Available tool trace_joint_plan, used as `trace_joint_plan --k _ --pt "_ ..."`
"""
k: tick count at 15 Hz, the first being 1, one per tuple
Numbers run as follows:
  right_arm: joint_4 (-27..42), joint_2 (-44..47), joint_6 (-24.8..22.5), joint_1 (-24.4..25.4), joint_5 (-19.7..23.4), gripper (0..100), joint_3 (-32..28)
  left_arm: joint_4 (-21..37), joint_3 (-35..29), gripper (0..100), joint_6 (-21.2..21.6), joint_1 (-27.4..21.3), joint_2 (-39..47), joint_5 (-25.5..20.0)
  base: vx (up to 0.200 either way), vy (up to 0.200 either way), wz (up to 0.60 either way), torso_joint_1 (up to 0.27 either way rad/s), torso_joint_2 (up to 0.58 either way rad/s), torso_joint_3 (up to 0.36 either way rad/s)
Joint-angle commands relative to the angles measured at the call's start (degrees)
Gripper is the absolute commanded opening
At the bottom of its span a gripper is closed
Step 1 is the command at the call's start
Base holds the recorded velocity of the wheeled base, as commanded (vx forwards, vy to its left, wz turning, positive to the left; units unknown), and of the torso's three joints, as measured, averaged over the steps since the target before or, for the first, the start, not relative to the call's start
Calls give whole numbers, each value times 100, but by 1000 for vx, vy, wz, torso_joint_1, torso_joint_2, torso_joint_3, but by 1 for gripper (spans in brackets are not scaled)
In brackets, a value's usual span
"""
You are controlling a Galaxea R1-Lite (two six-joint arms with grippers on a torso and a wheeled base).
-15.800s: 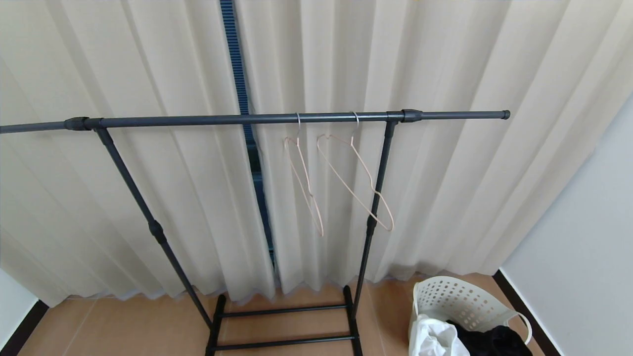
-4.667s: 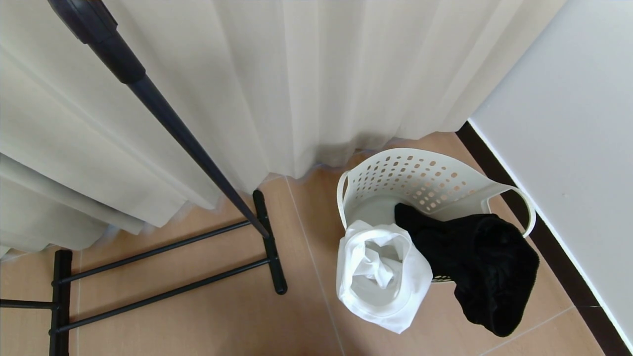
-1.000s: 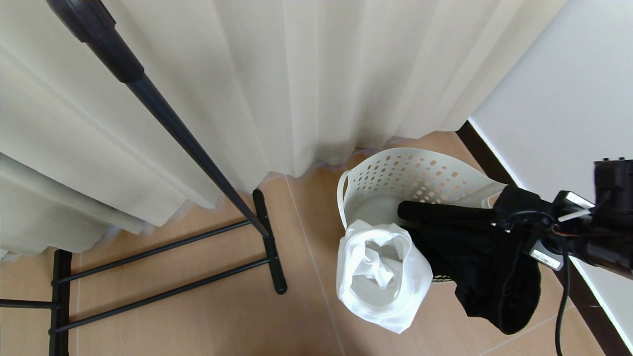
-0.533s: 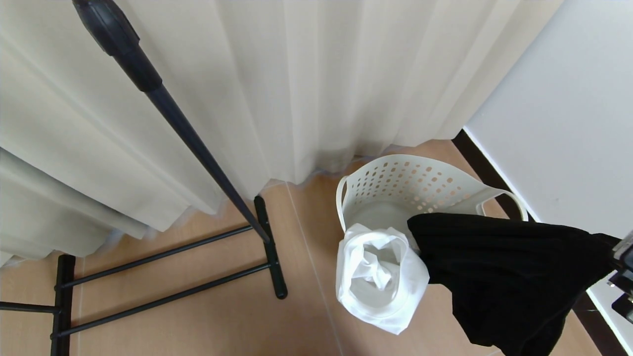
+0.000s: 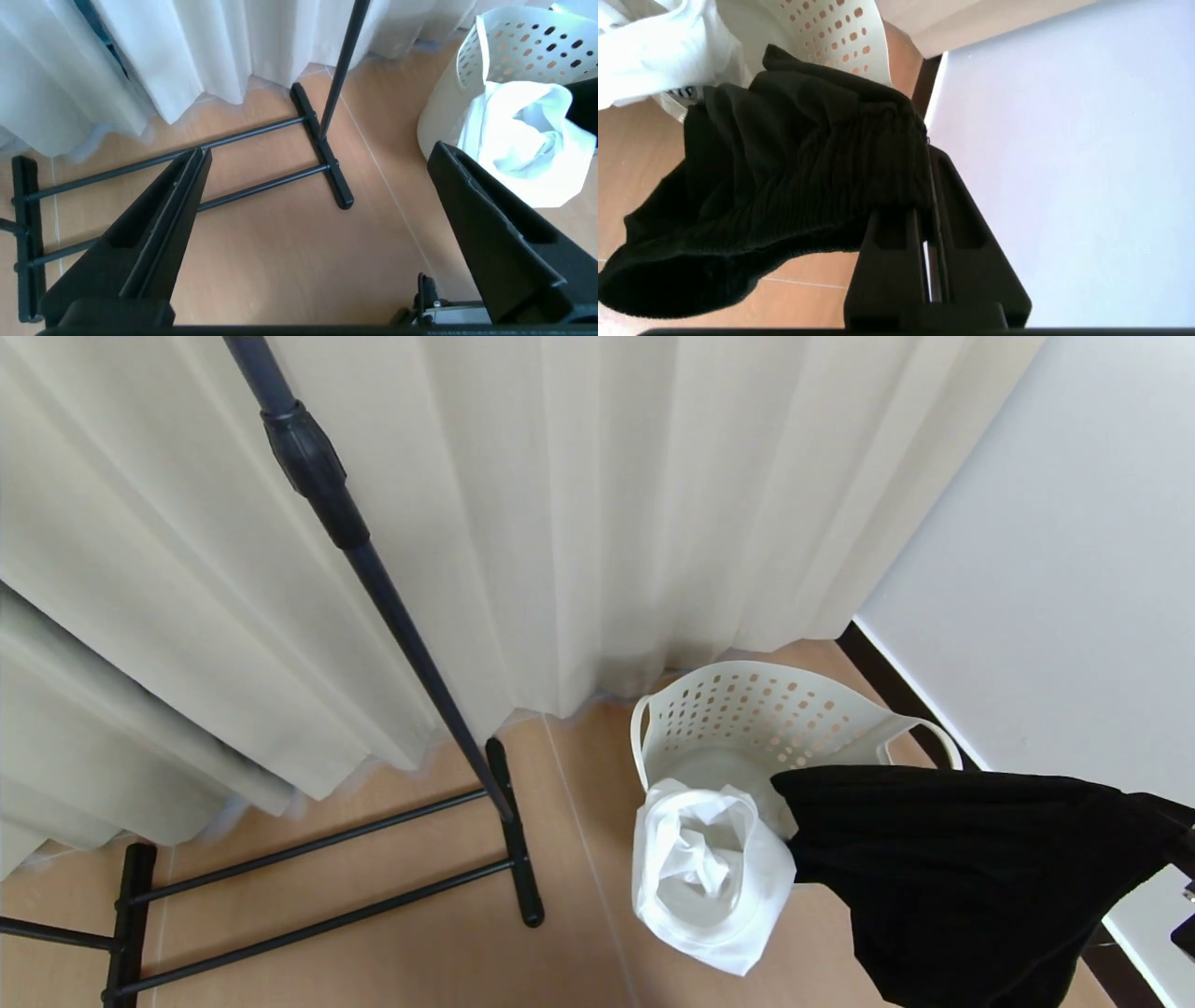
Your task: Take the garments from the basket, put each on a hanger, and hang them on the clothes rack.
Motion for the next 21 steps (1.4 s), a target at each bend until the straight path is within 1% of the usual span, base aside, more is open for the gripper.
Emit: trace_joint_plan --k 1,4,6,8,15,21 --pt "-5 89 17 2 95 0 4 0 -1 100 -2 0 5 0 0 0 0 2 -2 207" --pt "-84 475 334 2 78 0 -57 0 -1 100 -2 -8 5 0 0 0 0 1 4 203" --pt "-84 467 334 -112 78 0 -92 0 -1 100 -2 0 5 0 0 0 0 0 0 195" --pt "-84 493 334 -174 69 0 -92 0 -1 100 -2 0 5 0 0 0 0 22 -212 2" --pt "-84 458 334 -253 69 0 -84 0 -1 100 -11 0 5 0 0 0 0 80 -426 -144" --pt "-67 467 334 -253 69 0 -57 0 -1 100 -11 0 5 0 0 0 0 152 -486 -140"
